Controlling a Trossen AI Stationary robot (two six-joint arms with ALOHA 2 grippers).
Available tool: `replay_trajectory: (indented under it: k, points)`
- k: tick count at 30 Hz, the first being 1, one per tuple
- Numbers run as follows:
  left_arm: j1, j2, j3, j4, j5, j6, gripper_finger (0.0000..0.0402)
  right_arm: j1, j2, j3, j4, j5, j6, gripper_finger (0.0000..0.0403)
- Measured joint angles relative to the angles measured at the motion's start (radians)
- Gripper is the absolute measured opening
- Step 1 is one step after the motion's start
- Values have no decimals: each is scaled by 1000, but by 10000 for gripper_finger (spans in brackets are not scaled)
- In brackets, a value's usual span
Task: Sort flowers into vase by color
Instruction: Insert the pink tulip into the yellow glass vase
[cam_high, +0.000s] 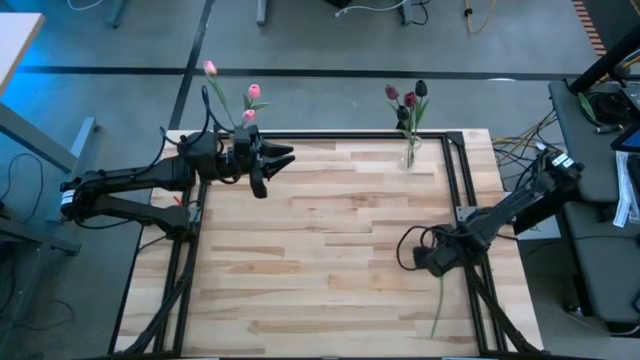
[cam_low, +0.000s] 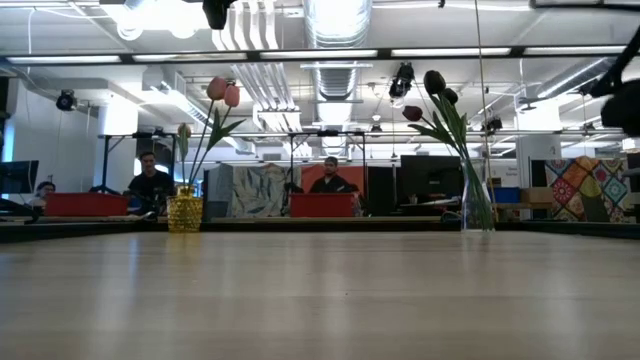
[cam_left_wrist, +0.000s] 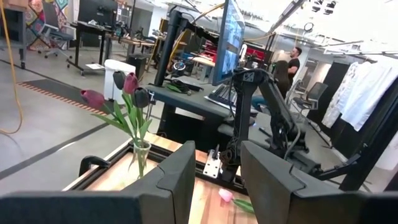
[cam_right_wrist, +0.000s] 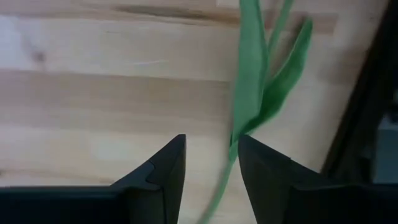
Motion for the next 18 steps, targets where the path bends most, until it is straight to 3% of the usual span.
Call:
replay_trajectory:
  k: [12,18]
  points:
    - [2,0,0,0,0,-45,115,53,151,-40,48,-27,157,161]
    - [2,0,0,0,0,-61,115,56,197,-49,96,-21,159,142]
